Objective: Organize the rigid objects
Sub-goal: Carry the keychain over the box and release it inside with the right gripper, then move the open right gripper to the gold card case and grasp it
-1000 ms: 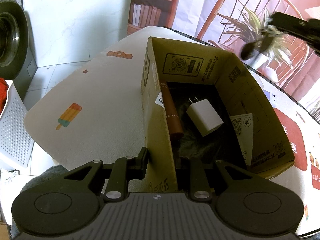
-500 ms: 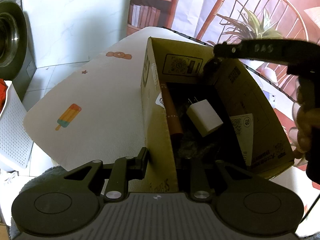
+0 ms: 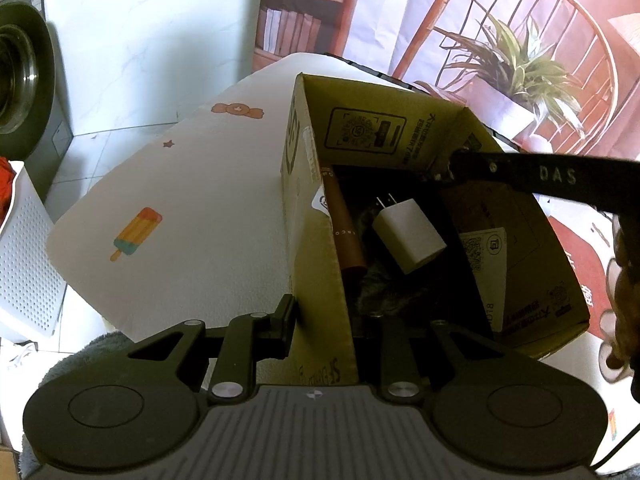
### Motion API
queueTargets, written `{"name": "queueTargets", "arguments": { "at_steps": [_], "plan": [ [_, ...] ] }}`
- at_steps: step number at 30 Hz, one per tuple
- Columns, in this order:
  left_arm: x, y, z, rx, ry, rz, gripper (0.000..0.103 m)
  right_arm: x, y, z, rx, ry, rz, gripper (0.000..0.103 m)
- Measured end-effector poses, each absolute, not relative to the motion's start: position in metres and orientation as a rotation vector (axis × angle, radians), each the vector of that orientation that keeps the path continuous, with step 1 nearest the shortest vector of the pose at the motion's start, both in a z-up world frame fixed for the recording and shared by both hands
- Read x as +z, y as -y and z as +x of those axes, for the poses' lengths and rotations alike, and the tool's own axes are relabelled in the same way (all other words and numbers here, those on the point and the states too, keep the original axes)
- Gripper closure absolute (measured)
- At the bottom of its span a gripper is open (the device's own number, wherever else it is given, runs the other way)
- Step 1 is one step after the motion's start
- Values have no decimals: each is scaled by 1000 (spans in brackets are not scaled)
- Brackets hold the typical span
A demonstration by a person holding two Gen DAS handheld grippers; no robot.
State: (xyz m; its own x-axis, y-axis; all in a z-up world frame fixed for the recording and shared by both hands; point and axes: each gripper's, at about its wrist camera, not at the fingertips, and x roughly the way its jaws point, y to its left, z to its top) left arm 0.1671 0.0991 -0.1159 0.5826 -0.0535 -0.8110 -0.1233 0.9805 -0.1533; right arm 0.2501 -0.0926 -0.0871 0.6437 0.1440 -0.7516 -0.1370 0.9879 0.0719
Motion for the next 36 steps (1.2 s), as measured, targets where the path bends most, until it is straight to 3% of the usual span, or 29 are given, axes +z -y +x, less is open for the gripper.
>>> {"name": "queueTargets", "arguments": {
  "at_steps": [18,23,25,29,31,33,36],
  "plan": [
    [-116,-99,166,41,-945,-199,78,-85,101,237,151,-858,48,92],
    [-116,-99,166,41,-944,-198,78,-71,113,224,142,-759,89,72],
    [-117,-100,165,41,-944,-199,78,-65,118,217,116,-706,91,48],
    [-117,-100,165,42,-944,-197,78,-58,132,206,55,-617,91,32],
    [-117,-100,165,41,-944,-197,78,-57,142,201,10,-587,88,9],
    [-117,-100,165,42,-944,-198,78,-59,150,195,-38,-564,75,1],
    [-118,-101,165,41,-946,-200,78,-69,161,190,-94,-570,54,1]
  ]
}}
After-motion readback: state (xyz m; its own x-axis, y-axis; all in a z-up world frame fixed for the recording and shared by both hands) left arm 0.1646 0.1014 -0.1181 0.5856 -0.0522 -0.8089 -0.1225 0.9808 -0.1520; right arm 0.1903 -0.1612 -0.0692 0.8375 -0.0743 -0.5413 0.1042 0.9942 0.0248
